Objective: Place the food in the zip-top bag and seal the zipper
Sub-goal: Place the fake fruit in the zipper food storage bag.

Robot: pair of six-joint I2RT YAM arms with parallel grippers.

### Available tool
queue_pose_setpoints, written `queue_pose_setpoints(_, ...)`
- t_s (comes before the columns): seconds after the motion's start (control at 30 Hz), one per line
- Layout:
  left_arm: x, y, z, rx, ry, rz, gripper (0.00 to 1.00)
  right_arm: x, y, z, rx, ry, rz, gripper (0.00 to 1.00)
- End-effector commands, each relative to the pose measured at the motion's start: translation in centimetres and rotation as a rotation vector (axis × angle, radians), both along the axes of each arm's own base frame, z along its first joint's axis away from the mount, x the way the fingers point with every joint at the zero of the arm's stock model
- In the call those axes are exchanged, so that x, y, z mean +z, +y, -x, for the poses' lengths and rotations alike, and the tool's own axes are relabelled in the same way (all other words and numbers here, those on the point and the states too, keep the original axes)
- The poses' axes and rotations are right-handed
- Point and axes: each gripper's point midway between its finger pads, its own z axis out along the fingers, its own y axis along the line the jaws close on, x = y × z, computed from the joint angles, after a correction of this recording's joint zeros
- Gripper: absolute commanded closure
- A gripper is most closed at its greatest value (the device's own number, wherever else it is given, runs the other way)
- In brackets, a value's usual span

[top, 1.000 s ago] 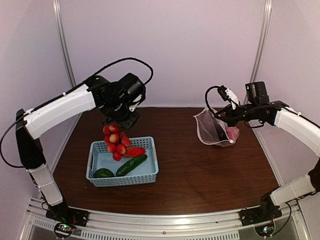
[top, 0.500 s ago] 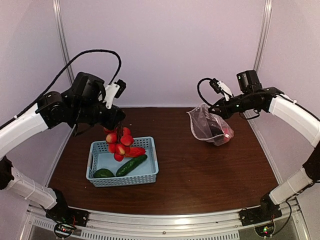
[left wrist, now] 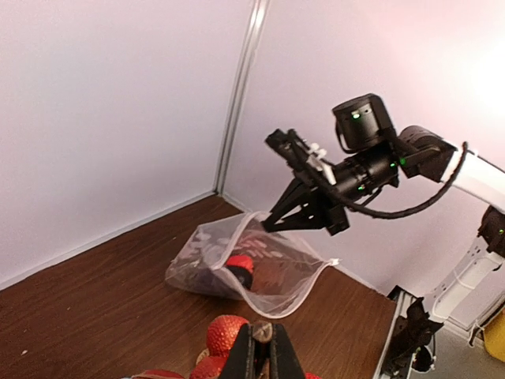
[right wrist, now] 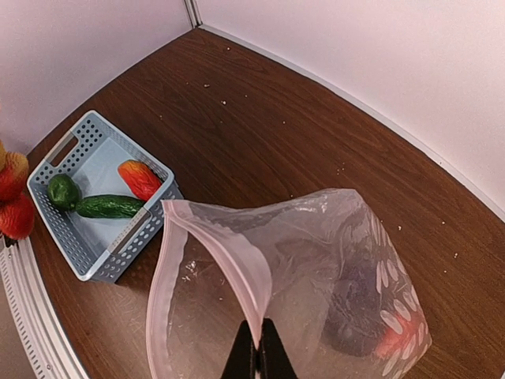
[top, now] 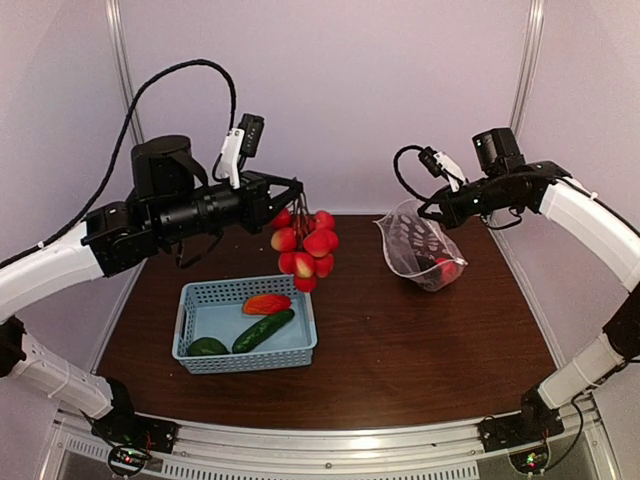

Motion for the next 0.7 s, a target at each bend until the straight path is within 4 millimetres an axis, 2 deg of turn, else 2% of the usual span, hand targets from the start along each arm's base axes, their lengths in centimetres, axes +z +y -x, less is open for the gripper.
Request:
queue_pose_setpoints(0.0,6.2,-3.3,2.3,-0.143,-0.158,0.269,1.00,0.9,0.9,0.0,0.004,0.030,-0.046,1.00)
queue_pose_setpoints(0.17,7.5,-5.8,3.2,-0.218,-0.229,0.390,1.00,1.9,1.6,-0.2,0.016,0.055,-0.074,1.00)
queue_pose_setpoints(0.3,7.6,-7.3,3.3,-0.259,-0.257,0.489,1.00,2.3,2.1,0.0,0.032,0.092,-0.099,1.00)
queue_pose_setpoints(0.47,6.1,-9.2,1.7,-0.248,-0.238,0.548,1.00,3.1,2.6,0.6,0.046,0.114,-0.145,1.00)
queue_pose_setpoints(0.67,4.4,-10.4,-1.1,-0.145,-0.247,0.624,1.00,3.6,2.6,1.4,0.053,0.122,-0.176,1.00)
